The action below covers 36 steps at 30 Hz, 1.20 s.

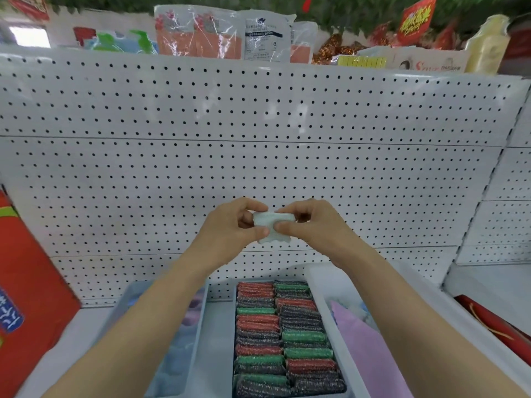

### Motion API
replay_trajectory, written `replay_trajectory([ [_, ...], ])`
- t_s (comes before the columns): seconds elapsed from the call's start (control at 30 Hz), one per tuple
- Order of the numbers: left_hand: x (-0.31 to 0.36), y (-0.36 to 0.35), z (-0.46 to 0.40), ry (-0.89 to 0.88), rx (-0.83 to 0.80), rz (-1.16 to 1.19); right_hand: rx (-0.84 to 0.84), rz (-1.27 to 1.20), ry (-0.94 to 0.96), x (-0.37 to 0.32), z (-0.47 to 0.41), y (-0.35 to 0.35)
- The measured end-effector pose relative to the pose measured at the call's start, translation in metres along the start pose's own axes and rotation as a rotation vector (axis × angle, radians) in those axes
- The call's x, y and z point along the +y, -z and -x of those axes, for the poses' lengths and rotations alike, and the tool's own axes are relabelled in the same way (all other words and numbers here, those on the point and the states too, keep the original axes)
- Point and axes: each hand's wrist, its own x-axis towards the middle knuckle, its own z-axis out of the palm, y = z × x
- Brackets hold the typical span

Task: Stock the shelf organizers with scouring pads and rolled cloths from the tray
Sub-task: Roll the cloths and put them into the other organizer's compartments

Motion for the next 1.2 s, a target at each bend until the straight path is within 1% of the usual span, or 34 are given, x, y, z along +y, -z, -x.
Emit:
replay_trajectory([
  [0.07,0.000,0.003,-0.001,0.005,-0.018,0.000,-0.007,-0.046,-0.044,0.001,0.001,0.002],
  [0.13,0.000,0.005,-0.002,0.018,-0.080,0.006,-0.069,-0.156,-0.096,0.005,0.002,0.006],
  [0.2,0.003,0.004,-0.002,0.033,-0.145,-0.007,-0.131,-0.255,-0.111,0.007,0.002,0.008],
  [0.27,0.003,0.002,-0.003,0.063,-0.168,0.080,-0.168,-0.360,-0.123,0.007,0.002,0.010],
  [0.37,0.002,-0.004,-0.005,0.122,-0.132,0.256,-0.156,-0.400,-0.156,0.006,-0.001,0.009],
  [0.47,0.001,-0.012,-0.005,0.142,-0.102,0.311,-0.130,-0.411,-0.190,0.009,-0.003,0.006],
  [0.6,-0.002,-0.025,-0.004,0.155,-0.020,0.367,-0.120,-0.424,-0.163,0.015,-0.008,0.005],
  [0.8,-0.007,-0.044,-0.004,0.190,0.090,0.709,-0.116,-0.569,-0.098,0.027,-0.017,0.006],
  [0.93,-0.009,-0.043,-0.008,0.242,0.106,0.913,-0.200,-0.630,-0.102,0.029,-0.024,0.007],
  [0.97,-0.013,-0.040,-0.009,0.235,0.110,0.901,-0.224,-0.625,-0.110,0.028,-0.025,0.005],
  [1.0,-0.017,-0.037,-0.010,0.210,0.115,0.831,-0.237,-0.610,-0.117,0.028,-0.026,0.003],
  [1.13,-0.037,-0.016,-0.011,0.084,0.157,0.460,-0.167,-0.508,-0.148,0.029,-0.032,-0.023],
  [1.2,-0.052,0.002,-0.010,0.057,0.135,0.310,-0.164,-0.456,-0.200,0.029,-0.038,-0.043],
])
